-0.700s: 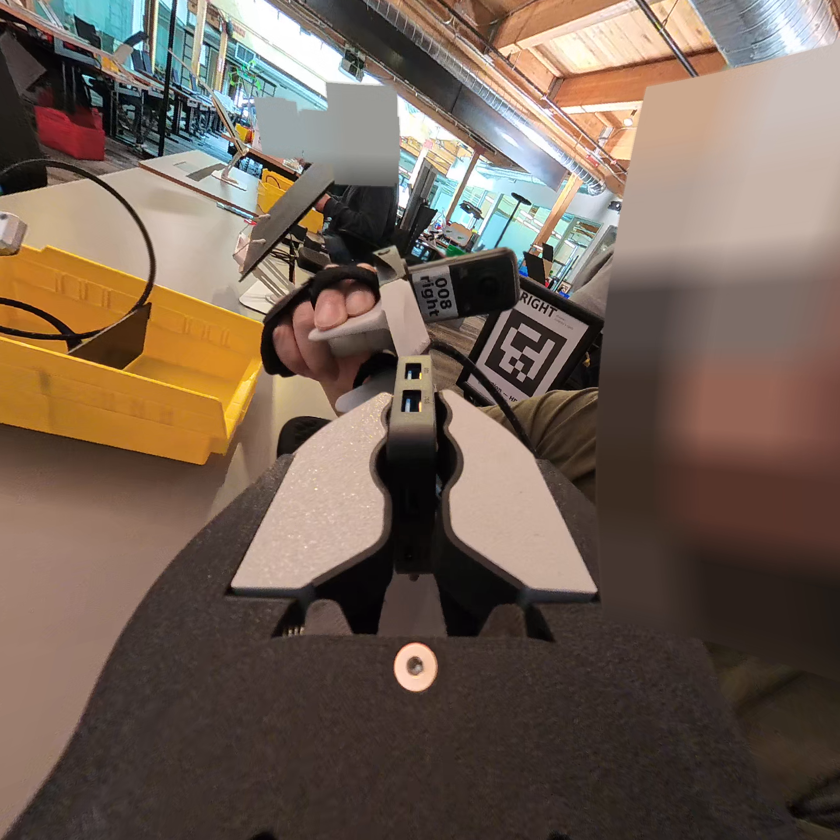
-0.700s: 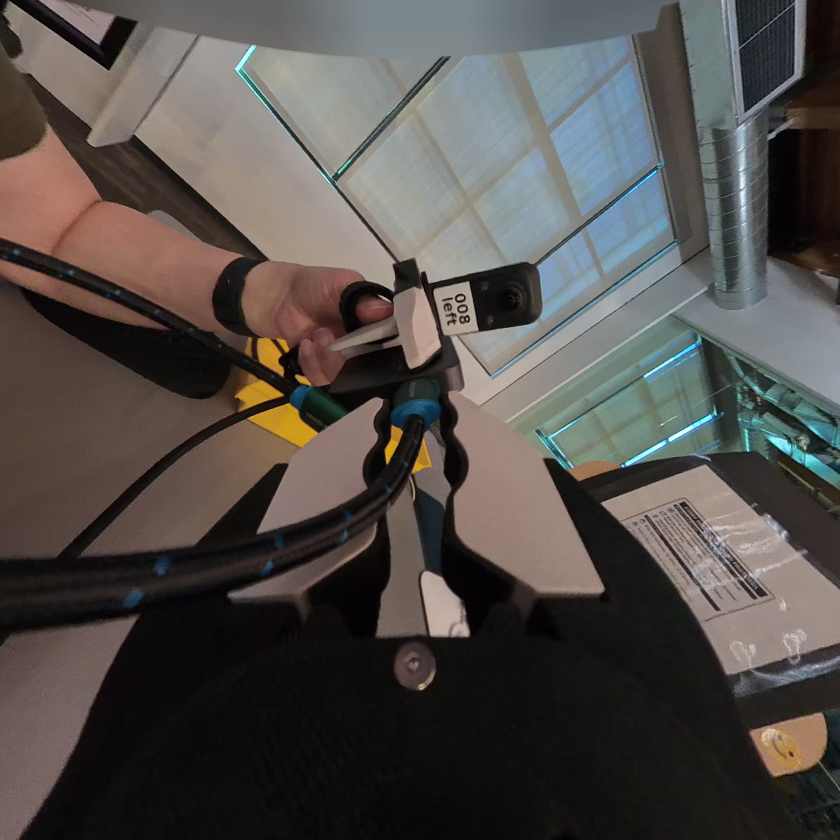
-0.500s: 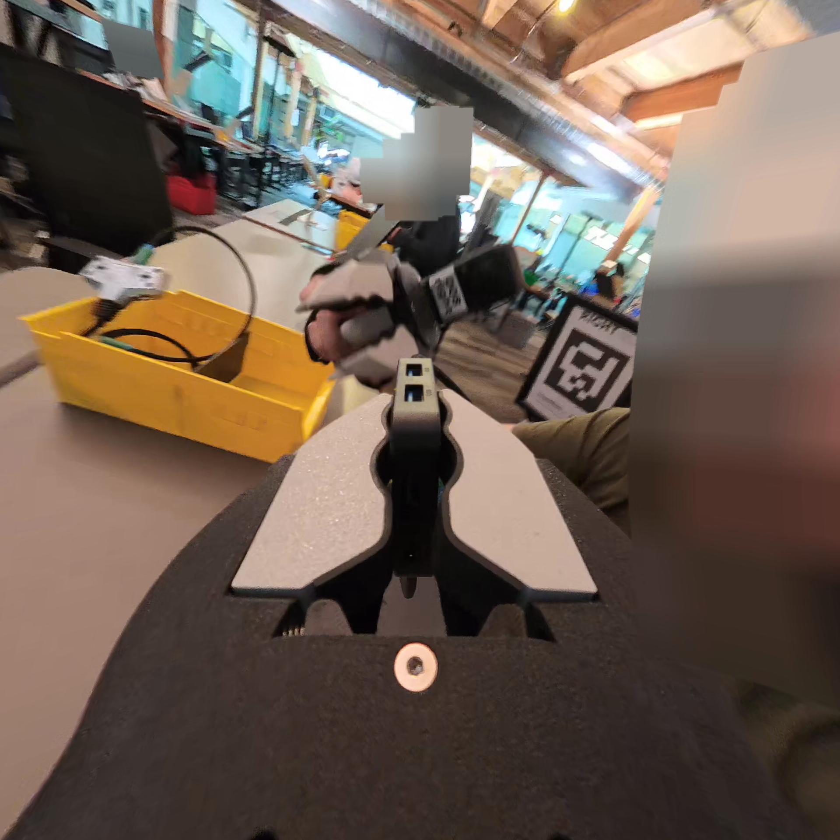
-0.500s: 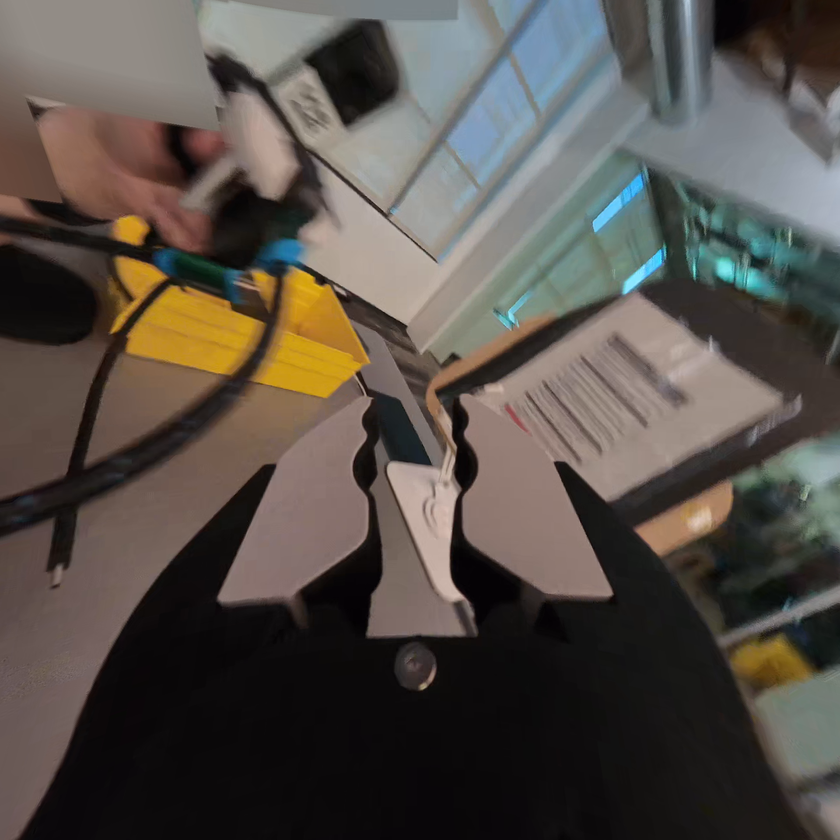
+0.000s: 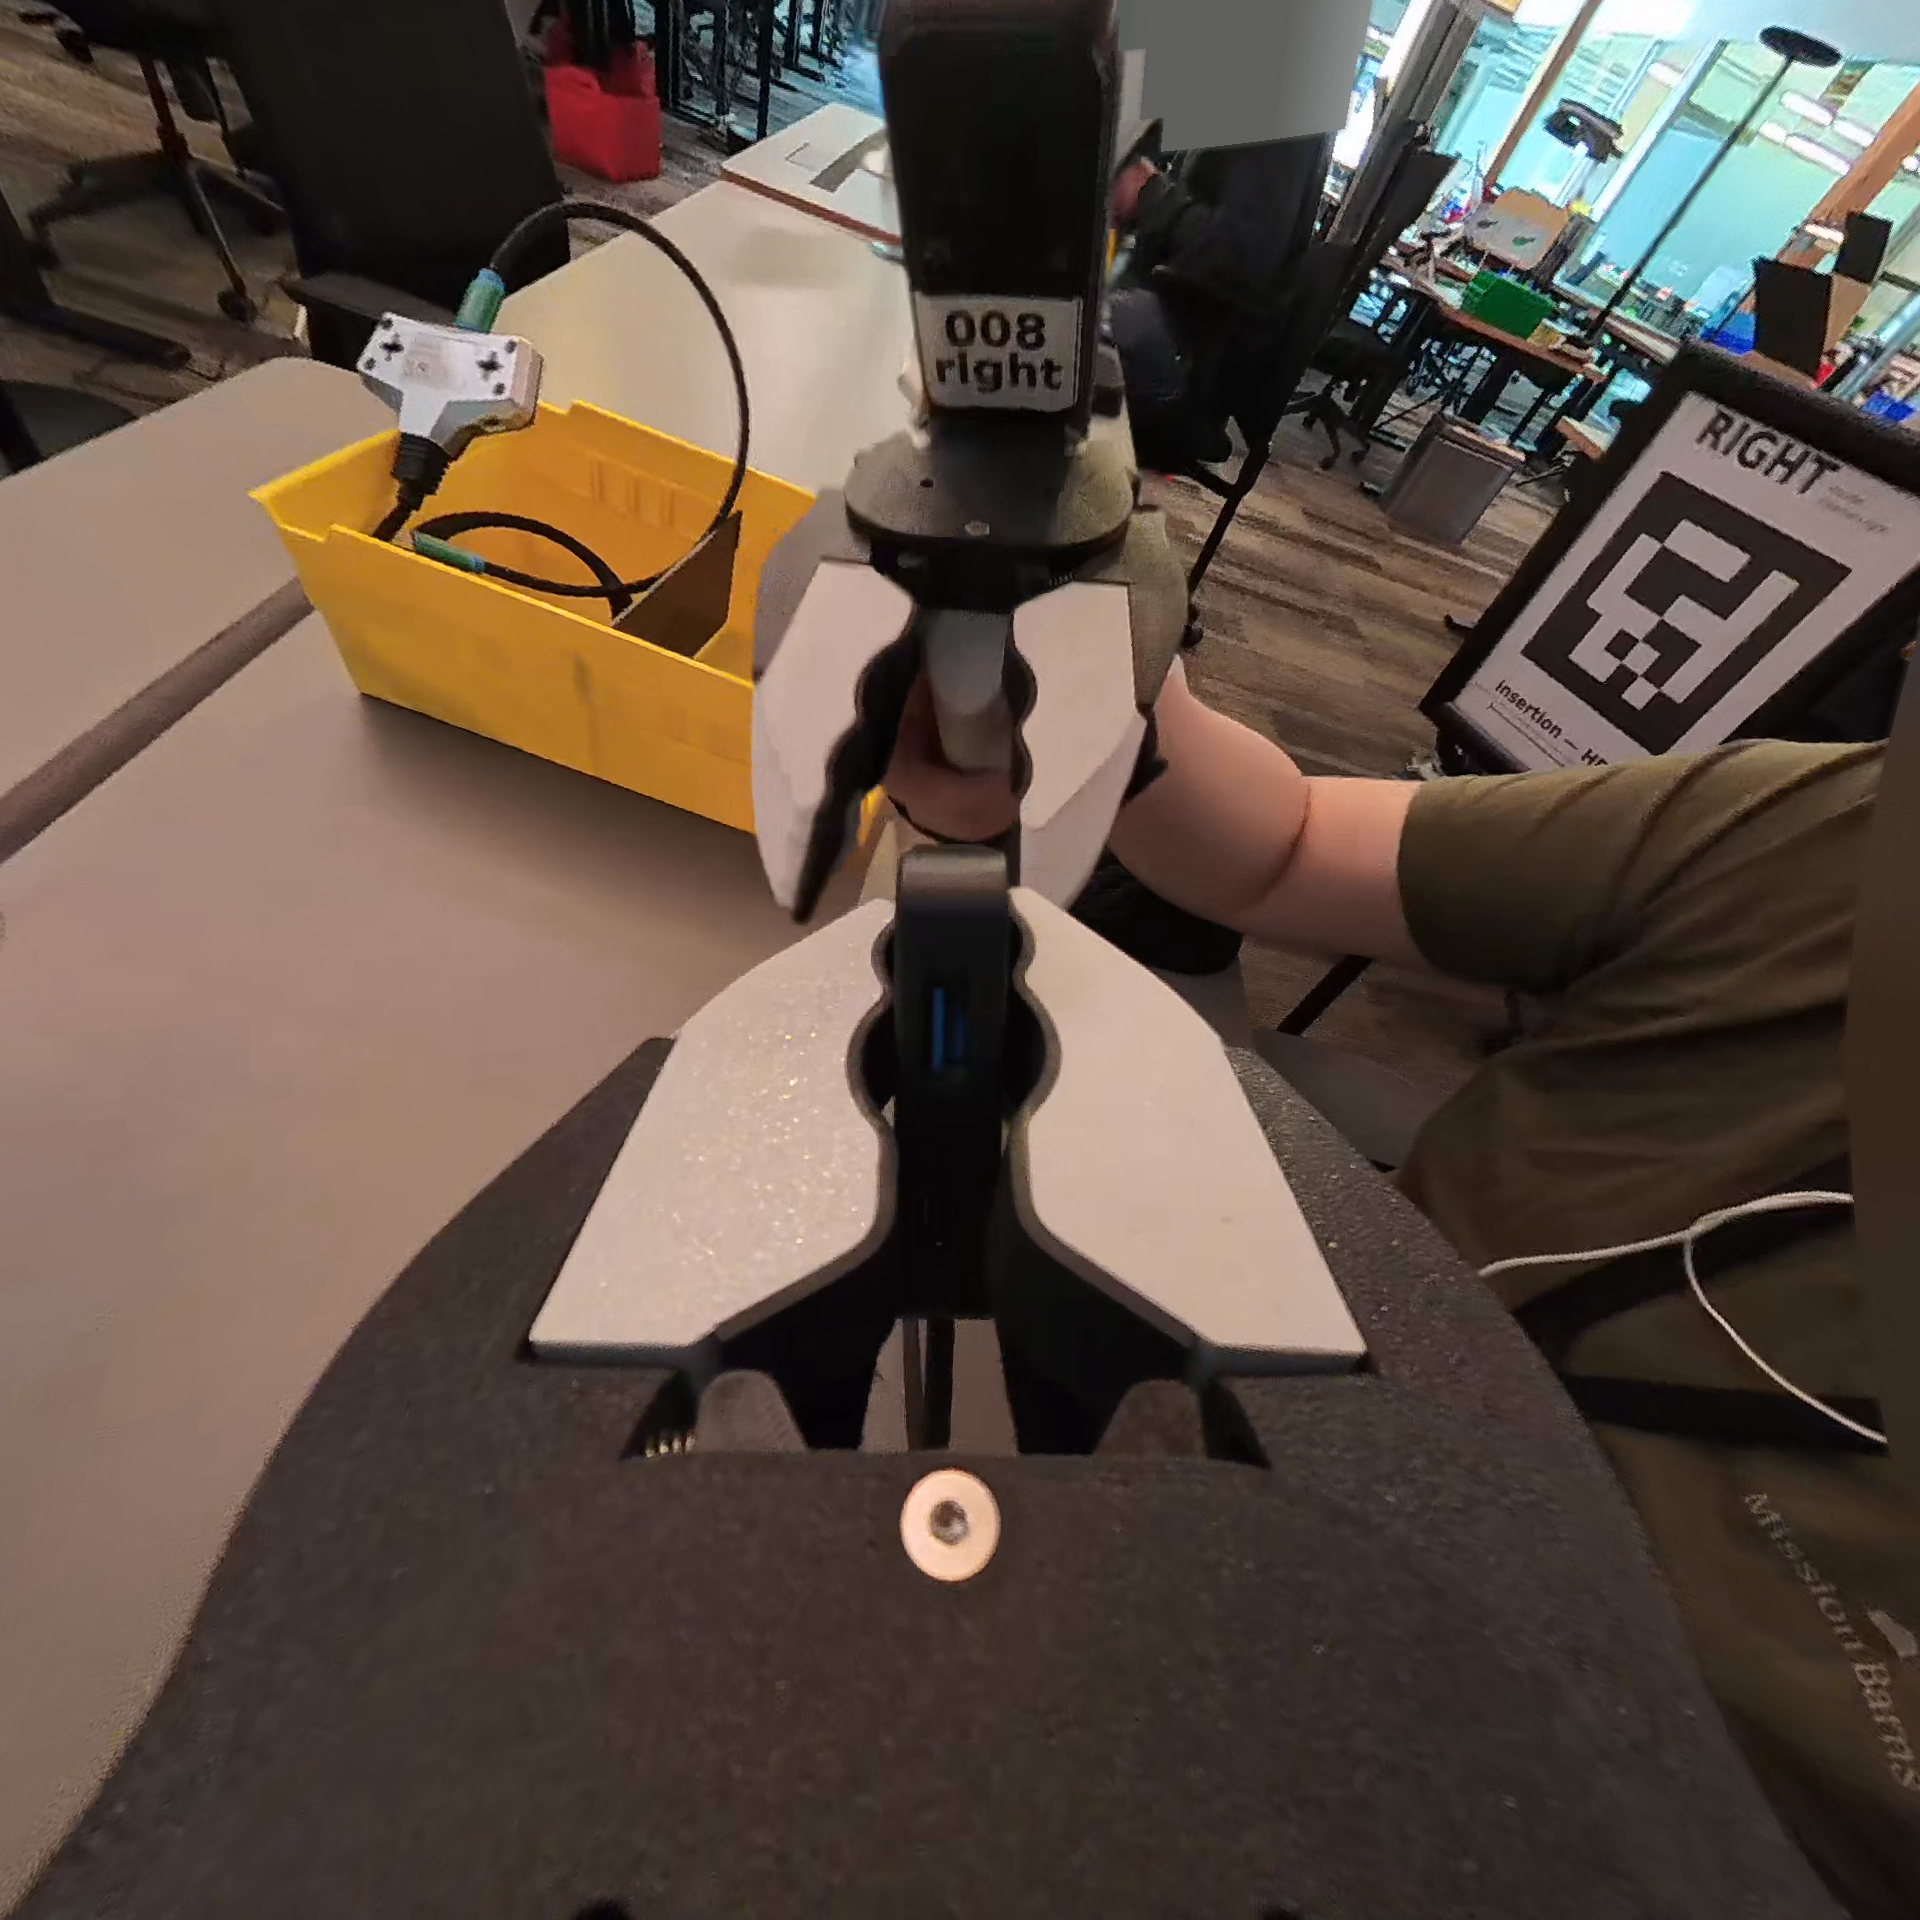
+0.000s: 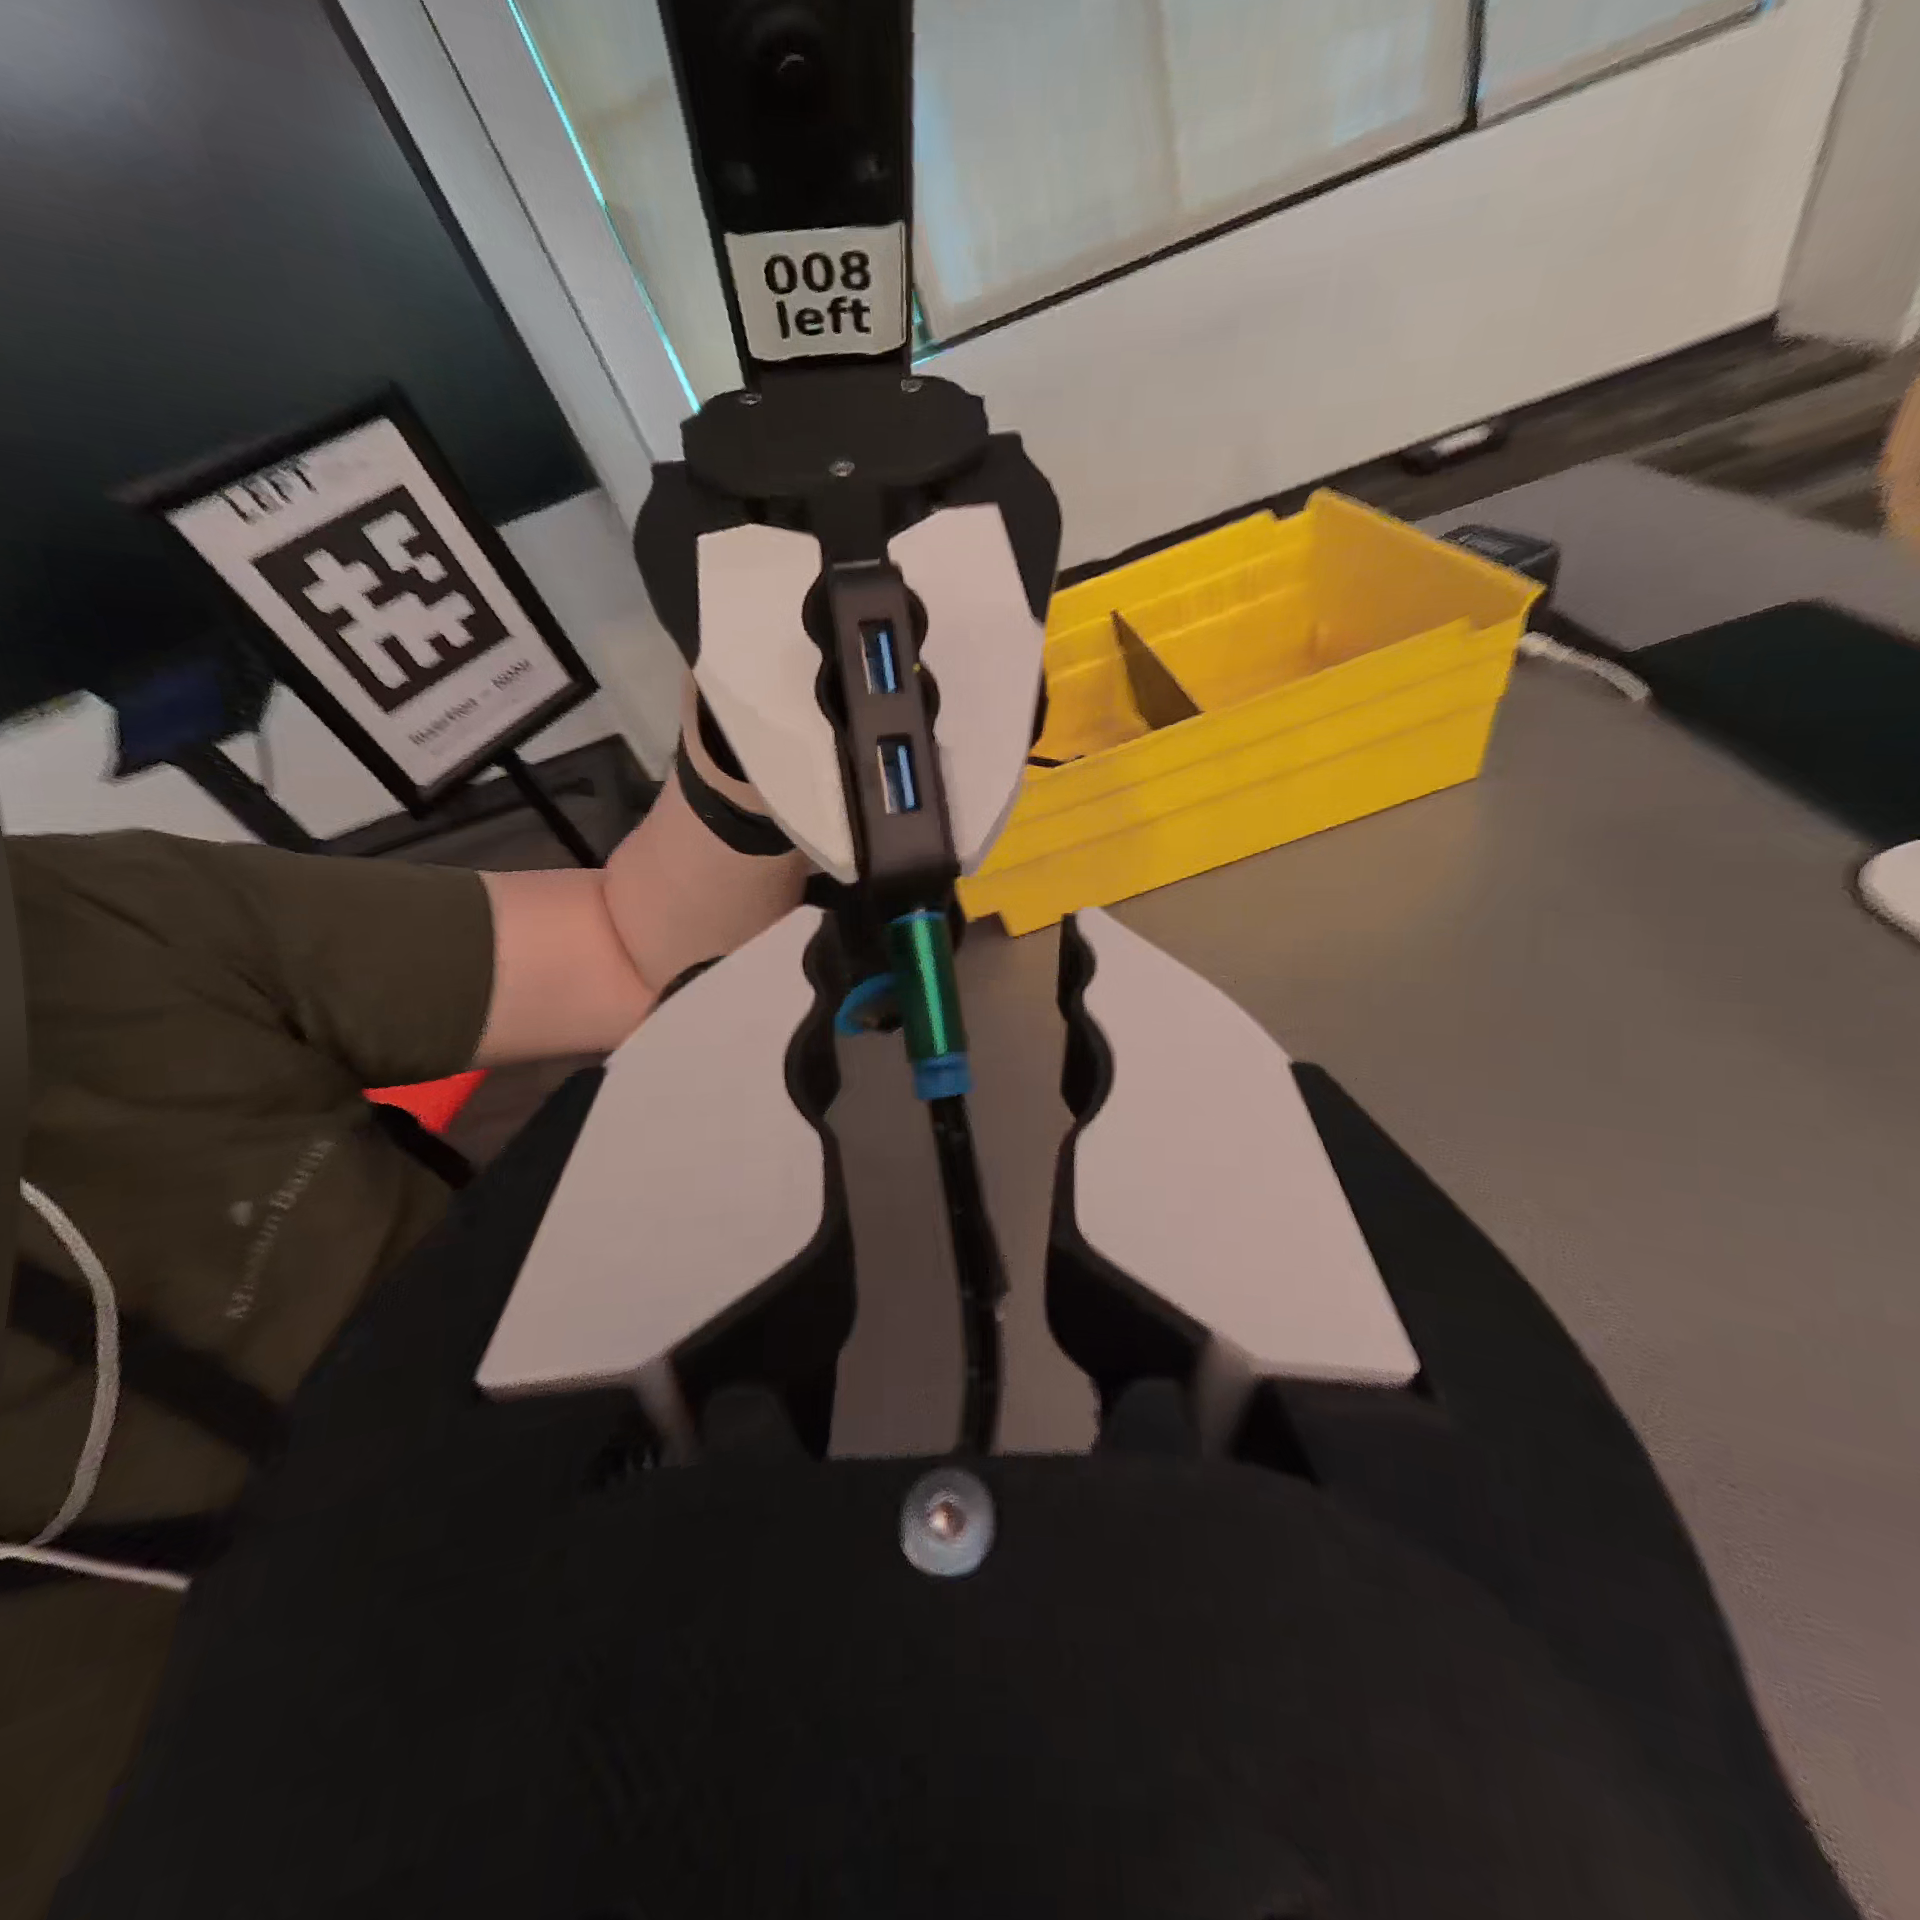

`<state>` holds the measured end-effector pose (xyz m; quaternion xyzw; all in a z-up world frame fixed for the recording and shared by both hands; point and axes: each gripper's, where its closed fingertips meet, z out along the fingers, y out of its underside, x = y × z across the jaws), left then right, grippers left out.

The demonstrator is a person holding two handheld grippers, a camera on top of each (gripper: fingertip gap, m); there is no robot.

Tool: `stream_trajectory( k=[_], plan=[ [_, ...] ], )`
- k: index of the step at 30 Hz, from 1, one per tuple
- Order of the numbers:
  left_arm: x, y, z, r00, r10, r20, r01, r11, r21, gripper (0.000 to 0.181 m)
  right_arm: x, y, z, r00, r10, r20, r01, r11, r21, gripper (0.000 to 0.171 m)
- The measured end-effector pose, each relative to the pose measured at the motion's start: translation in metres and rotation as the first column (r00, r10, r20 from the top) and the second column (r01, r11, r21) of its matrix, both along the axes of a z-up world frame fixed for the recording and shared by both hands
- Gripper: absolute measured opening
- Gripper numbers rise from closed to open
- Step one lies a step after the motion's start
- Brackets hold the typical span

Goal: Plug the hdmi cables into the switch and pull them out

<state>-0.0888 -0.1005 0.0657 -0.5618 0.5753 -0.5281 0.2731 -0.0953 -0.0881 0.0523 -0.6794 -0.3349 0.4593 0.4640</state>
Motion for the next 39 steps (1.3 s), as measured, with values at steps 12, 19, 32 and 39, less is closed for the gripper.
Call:
stream_trajectory(
  k=[12,19,32,39],
  plan=[
    [0.016,0.004,0.005,0.994,0.037,0.099,-0.022,0.989,-0.147,0.015,-0.014,-0.002,-0.018,0.997,0.069,0.032,-0.069,0.997,-0.022,0.014],
    [-0.027,0.029,0.064,0.943,0.169,0.287,-0.139,0.983,-0.12,0.054,0.039,0.013,0.024,0.993,-0.122,0.001,0.121,0.986,0.118,0.014],
    [-0.027,0.027,0.062,0.948,0.169,0.271,-0.161,0.986,-0.051,0.047,0.359,0.044,0.048,0.426,-0.904,-0.034,0.677,0.294,0.675,0.015],
    [-0.015,0.028,0.048,0.957,0.153,0.248,-0.143,0.988,-0.058,0.042,0.347,0.074,0.037,0.417,-0.908,0.044,0.46,0.252,0.851,0.014]
  ],
)
